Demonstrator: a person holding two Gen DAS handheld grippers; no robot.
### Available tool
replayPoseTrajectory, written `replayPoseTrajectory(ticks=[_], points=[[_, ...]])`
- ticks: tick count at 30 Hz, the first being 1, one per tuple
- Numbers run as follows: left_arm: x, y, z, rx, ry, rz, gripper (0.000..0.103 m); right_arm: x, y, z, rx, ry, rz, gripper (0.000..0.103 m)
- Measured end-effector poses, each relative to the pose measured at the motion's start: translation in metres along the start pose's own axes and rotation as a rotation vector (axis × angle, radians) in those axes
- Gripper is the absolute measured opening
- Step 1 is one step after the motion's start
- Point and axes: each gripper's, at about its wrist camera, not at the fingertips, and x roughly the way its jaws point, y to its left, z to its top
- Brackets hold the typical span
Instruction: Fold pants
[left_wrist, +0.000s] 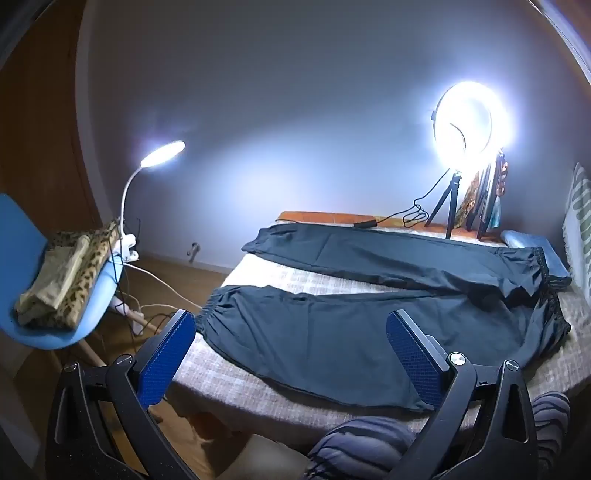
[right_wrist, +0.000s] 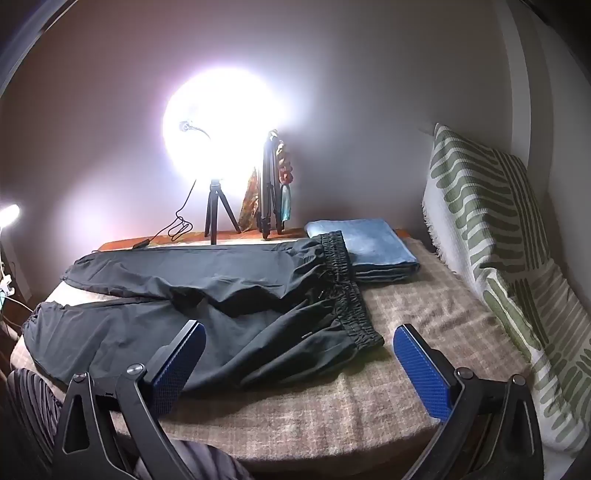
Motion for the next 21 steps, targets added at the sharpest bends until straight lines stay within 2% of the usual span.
replayPoseTrajectory(ticks=[4,11,21], points=[[0.000,0.001,-0.003,0.003,0.000,-0.003,0.103,0.000,0.002,0.001,0.004,0.013,0.005,0.103],[0.013,-0.007,0.017,0.009,0.031,-0.018,0.103,0.007,0.004,0.007,-0.008,0.021,0.003,0.103],[0.007,-0.010,0.010,0.015,0.000,-0.025,0.103,0.009,0.004,0.008,0.001,0.023,0.006,0.103]])
